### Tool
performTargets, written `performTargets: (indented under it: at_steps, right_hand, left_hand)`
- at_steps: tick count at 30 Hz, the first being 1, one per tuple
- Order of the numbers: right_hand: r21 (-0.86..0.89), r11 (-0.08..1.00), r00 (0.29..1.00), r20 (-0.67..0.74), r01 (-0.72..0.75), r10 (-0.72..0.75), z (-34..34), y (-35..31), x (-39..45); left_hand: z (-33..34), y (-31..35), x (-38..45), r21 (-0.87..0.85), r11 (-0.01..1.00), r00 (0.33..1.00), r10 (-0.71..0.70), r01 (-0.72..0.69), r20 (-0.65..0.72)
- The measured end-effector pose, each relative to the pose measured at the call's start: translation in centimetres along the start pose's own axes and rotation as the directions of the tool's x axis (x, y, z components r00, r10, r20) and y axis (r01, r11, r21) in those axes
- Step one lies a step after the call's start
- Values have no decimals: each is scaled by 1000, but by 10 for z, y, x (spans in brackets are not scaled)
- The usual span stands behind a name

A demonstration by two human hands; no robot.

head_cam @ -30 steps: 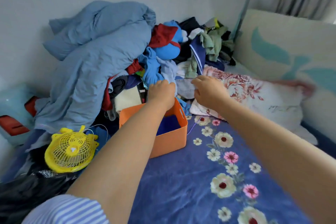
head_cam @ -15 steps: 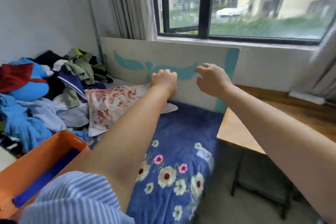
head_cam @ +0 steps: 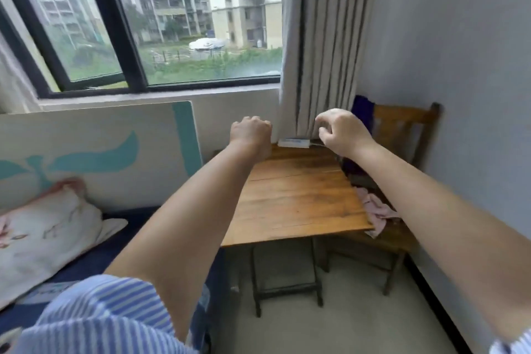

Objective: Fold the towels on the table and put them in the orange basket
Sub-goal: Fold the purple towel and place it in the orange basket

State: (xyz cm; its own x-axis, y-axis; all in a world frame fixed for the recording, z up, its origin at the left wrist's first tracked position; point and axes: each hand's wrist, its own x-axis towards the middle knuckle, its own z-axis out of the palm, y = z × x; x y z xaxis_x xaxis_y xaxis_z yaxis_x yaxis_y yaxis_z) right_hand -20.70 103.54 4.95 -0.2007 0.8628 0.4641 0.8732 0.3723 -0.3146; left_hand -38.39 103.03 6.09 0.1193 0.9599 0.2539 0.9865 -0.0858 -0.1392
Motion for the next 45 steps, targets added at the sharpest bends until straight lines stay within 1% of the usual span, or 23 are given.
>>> performTargets:
  at_steps: [2, 4, 5, 6, 9, 12, 18, 20, 24, 27, 30, 32, 35, 37, 40, 45]
  right_hand:
    - [-8, 998, 998, -21, -57, 57, -13, 44, 4]
    - [-41, 989, 988, -64, -140, 137, -33, 108, 11]
    - [-41, 987, 987, -60, -152, 150, -30, 119, 11]
    - [-52, 980, 980, -58, -192, 189, -37, 141, 14]
    - [-67, 962, 962, -86, -264, 258, -50, 192, 25]
    - [-82, 942, 944, -85, -326, 319, -59, 240, 44]
    - [-115, 925, 932, -79, -361, 354, -44, 305, 91]
    - [-125, 920, 928, -76, -371, 364, -37, 329, 119]
    - [-106, 909, 915, -62, -403, 399, -25, 366, 184]
    - [-146, 902, 914, -59, -405, 401, -11, 392, 229]
    - [-208, 894, 915, -13, -397, 404, 8, 418, 266]
    - [-208, 895, 913, 26, -394, 408, 22, 440, 291]
    - [-151, 899, 903, 71, -411, 425, 42, 471, 321]
    - [-99, 896, 888, 130, -432, 442, 60, 496, 343]
    - [-41, 892, 871, 197, -450, 449, 90, 534, 381]
    - [-4, 914, 853, 358, -406, 380, 140, 588, 428]
  left_hand:
    - [-1, 27, 24, -18, 1000, 1000, 20, -20, -8]
    - [1, 74, 63, -39, 997, 998, 58, -59, -28]
    - [5, 76, 66, -26, 997, 997, 69, -69, -19]
    - [8, 92, 79, -17, 996, 996, 87, -87, -20]
    - [19, 126, 115, -29, 992, 993, 121, -121, -17]
    - [27, 161, 163, -45, 988, 989, 150, -150, -4]
    - [58, 200, 253, -64, 978, 980, 199, -197, 20]
    - [67, 211, 290, -68, 973, 975, 223, -221, 24]
    - [75, 222, 370, -17, 960, 960, 280, -279, 26]
    - [81, 230, 428, -5, 949, 949, 314, -314, 9]
    - [91, 242, 478, -10, 941, 941, 338, -338, 20]
    - [101, 250, 511, -21, 941, 940, 338, -337, 40]
    - [115, 261, 547, -34, 946, 942, 325, -323, 80]
    - [132, 271, 572, -32, 946, 939, 323, -322, 119]
    - [162, 290, 611, -27, 953, 932, 299, -301, 206]
    - [202, 318, 667, -40, 948, 889, 310, -315, 337]
